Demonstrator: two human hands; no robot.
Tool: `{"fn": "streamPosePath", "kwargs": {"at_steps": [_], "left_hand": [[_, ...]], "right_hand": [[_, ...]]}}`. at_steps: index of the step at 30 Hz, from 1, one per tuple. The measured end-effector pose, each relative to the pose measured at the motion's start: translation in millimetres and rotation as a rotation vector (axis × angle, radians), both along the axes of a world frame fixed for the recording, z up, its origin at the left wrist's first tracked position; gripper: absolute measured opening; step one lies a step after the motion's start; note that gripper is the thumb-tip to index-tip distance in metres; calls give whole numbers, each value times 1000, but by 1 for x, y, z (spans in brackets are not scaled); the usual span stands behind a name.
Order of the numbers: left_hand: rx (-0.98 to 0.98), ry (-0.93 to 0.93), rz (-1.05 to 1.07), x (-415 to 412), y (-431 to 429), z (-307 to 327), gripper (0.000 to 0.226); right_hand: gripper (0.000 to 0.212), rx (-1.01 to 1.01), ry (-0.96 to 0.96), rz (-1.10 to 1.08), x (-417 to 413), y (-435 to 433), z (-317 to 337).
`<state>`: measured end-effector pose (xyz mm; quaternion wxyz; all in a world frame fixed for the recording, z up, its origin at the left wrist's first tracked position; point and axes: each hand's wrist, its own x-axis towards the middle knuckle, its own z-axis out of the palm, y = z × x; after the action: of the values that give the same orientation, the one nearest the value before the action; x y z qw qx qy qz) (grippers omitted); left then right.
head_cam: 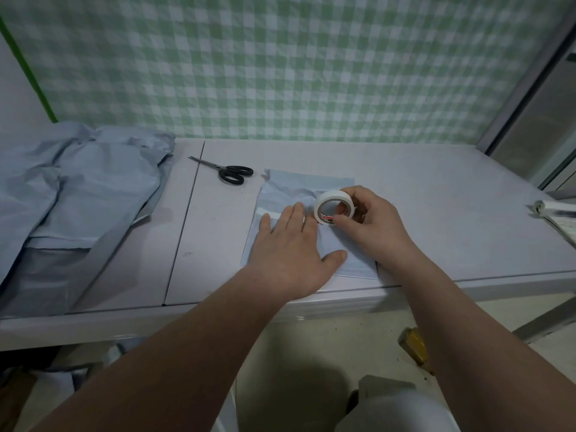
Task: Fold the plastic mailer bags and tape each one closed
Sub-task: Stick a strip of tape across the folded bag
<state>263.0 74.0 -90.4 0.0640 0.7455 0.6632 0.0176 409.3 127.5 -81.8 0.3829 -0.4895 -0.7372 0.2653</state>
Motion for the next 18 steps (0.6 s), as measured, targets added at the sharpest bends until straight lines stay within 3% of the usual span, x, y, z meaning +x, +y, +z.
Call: {"fn": "streamPosePath", "kwargs": {"at_steps": [7,14,18], "left_hand": [[-10,6,46,0,1,-2,87],[9,14,64,-1,3,-5,87],[25,12,61,-1,2,-6,87]], "right_hand": [[25,4,-49,44,6,4,-1],[21,38,33,6,4,-1,-2],[27,106,-53,-73,3,1,-6]]}}
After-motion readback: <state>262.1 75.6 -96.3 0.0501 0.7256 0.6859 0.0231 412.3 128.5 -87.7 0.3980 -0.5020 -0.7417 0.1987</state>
